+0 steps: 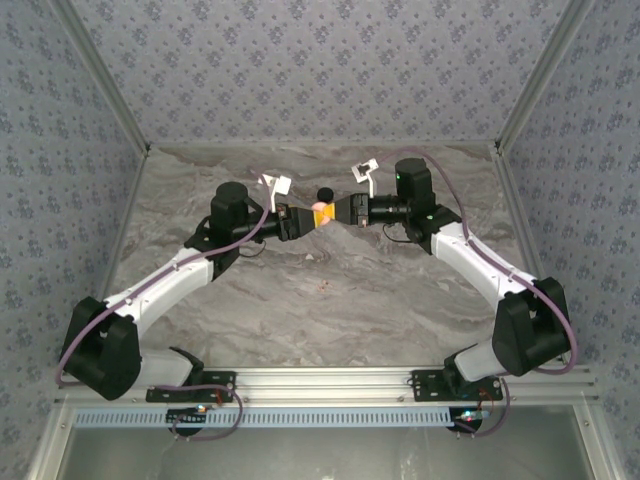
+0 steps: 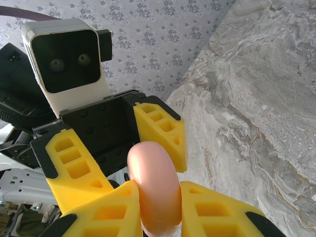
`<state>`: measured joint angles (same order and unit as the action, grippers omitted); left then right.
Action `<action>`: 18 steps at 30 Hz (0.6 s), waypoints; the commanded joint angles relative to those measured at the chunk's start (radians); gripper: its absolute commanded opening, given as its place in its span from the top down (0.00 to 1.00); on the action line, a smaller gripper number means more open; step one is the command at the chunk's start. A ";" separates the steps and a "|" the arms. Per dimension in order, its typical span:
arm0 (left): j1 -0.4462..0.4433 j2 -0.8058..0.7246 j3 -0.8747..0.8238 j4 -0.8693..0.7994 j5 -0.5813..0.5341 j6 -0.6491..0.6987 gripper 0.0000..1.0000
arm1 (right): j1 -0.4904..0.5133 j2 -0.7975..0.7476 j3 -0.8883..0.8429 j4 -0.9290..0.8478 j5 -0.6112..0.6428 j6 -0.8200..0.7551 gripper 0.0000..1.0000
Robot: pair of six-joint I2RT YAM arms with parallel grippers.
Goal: Insert wireless bluetooth earbuds into charging case
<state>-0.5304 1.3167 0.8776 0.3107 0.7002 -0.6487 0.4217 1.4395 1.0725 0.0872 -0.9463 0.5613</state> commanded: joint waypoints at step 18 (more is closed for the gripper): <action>-0.013 0.022 0.001 0.051 0.014 -0.029 0.71 | 0.014 -0.029 0.035 0.013 0.001 0.000 0.79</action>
<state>-0.5335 1.3296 0.8776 0.3317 0.7052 -0.6724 0.4263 1.4395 1.0725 0.0864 -0.9344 0.5613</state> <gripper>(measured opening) 0.319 0.214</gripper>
